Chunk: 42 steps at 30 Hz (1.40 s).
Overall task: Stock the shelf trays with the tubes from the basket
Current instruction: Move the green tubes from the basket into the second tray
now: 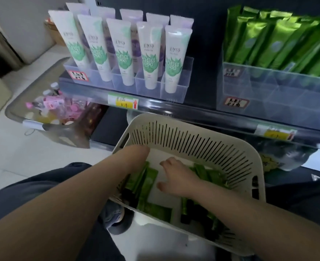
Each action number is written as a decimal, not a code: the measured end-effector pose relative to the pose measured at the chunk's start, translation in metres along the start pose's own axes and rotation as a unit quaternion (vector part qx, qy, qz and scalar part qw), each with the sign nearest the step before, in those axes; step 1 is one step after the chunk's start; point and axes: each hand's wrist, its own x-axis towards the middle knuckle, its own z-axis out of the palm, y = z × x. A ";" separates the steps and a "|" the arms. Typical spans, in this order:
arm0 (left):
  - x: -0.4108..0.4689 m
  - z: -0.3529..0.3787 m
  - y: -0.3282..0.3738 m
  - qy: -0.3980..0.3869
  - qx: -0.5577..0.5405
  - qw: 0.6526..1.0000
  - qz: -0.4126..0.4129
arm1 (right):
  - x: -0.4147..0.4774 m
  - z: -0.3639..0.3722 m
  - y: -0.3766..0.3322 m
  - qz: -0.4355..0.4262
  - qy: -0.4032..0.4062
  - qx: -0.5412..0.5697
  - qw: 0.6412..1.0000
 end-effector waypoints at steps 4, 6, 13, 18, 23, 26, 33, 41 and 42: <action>0.022 0.002 0.002 -0.042 0.038 0.998 -0.005 | 0.024 0.016 0.005 0.027 -0.027 0.016 0.999; 0.035 0.003 0.002 -0.078 0.056 0.995 -0.010 | 0.035 0.022 0.008 0.034 -0.037 0.026 0.998; 0.067 0.030 -0.006 -0.113 0.079 0.990 0.010 | 0.075 0.043 0.021 0.069 -0.092 0.076 0.991; 0.085 0.040 -0.005 -0.096 0.060 0.993 0.019 | 0.100 0.056 0.028 0.076 -0.111 0.070 0.988; 0.098 0.046 -0.003 -0.127 0.074 0.989 0.021 | 0.120 0.070 0.031 0.061 -0.110 0.048 0.991; 0.102 0.053 -0.004 -0.141 0.075 0.987 0.025 | 0.125 0.076 0.031 0.066 -0.101 0.049 0.992; 0.102 0.058 -0.009 -0.145 0.082 0.986 0.019 | 0.121 0.084 0.029 0.065 -0.044 0.059 0.995; 0.100 0.055 -0.008 -0.134 0.121 0.983 0.032 | 0.122 0.079 0.031 0.108 -0.038 0.121 0.986; 0.099 0.053 -0.008 -0.128 0.124 0.983 0.034 | 0.121 0.078 0.032 0.111 -0.037 0.139 0.983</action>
